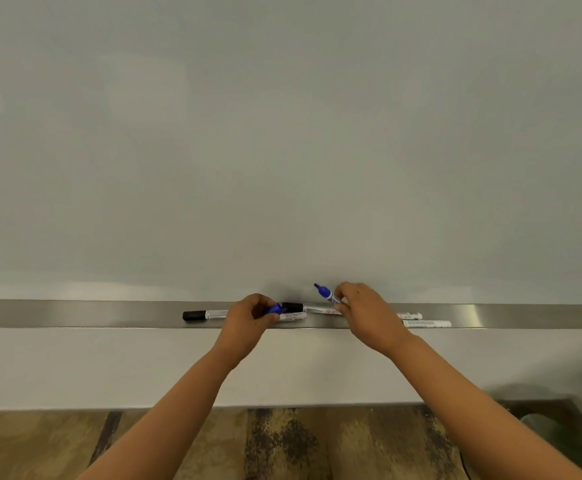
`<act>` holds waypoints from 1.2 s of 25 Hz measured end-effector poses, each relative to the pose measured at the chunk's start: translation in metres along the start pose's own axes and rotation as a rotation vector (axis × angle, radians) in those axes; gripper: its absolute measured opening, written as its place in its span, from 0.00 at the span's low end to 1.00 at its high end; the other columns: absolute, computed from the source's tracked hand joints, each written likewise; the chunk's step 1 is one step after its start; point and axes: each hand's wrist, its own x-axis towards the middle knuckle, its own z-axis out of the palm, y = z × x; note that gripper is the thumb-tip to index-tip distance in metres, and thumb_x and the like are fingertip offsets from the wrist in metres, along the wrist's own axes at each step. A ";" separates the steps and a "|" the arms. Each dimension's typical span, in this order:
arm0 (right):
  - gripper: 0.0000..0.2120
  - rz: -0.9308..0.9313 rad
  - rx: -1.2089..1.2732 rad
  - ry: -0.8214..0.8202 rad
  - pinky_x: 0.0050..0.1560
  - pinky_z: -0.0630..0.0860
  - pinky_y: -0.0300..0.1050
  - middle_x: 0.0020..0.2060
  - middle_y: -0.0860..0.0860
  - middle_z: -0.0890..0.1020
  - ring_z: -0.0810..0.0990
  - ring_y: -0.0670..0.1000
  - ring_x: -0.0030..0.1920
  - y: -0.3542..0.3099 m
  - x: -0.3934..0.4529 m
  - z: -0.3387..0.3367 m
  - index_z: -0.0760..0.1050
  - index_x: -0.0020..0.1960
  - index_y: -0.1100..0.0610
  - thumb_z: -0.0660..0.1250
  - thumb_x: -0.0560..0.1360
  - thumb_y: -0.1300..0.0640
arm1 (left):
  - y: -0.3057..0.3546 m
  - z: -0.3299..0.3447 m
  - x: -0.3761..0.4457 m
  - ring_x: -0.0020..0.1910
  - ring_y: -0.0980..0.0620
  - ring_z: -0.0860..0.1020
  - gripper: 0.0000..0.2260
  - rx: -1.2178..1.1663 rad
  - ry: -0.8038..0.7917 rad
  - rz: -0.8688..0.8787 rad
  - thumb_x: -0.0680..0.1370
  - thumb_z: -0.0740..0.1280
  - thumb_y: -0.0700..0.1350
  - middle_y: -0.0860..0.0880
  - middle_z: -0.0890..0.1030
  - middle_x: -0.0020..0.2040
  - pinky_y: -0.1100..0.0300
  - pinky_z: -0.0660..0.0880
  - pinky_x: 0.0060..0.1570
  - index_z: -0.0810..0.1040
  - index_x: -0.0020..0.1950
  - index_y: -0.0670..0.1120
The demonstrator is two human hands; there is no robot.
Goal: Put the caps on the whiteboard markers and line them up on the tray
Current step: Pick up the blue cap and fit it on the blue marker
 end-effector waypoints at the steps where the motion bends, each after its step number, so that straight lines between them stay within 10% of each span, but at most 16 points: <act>1: 0.02 0.039 0.128 0.018 0.37 0.68 0.46 0.39 0.51 0.77 0.73 0.51 0.37 -0.007 -0.005 -0.004 0.67 0.51 0.54 0.58 0.79 0.57 | 0.003 0.002 0.000 0.35 0.58 0.77 0.08 -0.068 -0.026 -0.009 0.73 0.69 0.36 0.52 0.80 0.38 0.69 0.73 0.34 0.76 0.41 0.50; 21: 0.08 -0.047 -0.047 -0.003 0.52 0.66 0.49 0.49 0.50 0.79 0.75 0.54 0.49 0.000 -0.021 -0.021 0.69 0.57 0.51 0.55 0.79 0.54 | 0.034 0.032 0.005 0.37 0.56 0.80 0.07 -0.105 -0.138 0.031 0.71 0.72 0.36 0.52 0.84 0.37 0.74 0.76 0.36 0.82 0.45 0.47; 30: 0.34 0.093 -0.204 0.211 0.45 0.62 0.48 0.24 0.45 0.72 0.69 0.48 0.31 -0.024 -0.011 -0.014 0.68 0.27 0.51 0.50 0.58 0.19 | 0.045 0.045 0.001 0.37 0.49 0.81 0.07 -0.404 -0.254 -0.208 0.70 0.72 0.38 0.43 0.84 0.38 0.63 0.78 0.35 0.82 0.45 0.37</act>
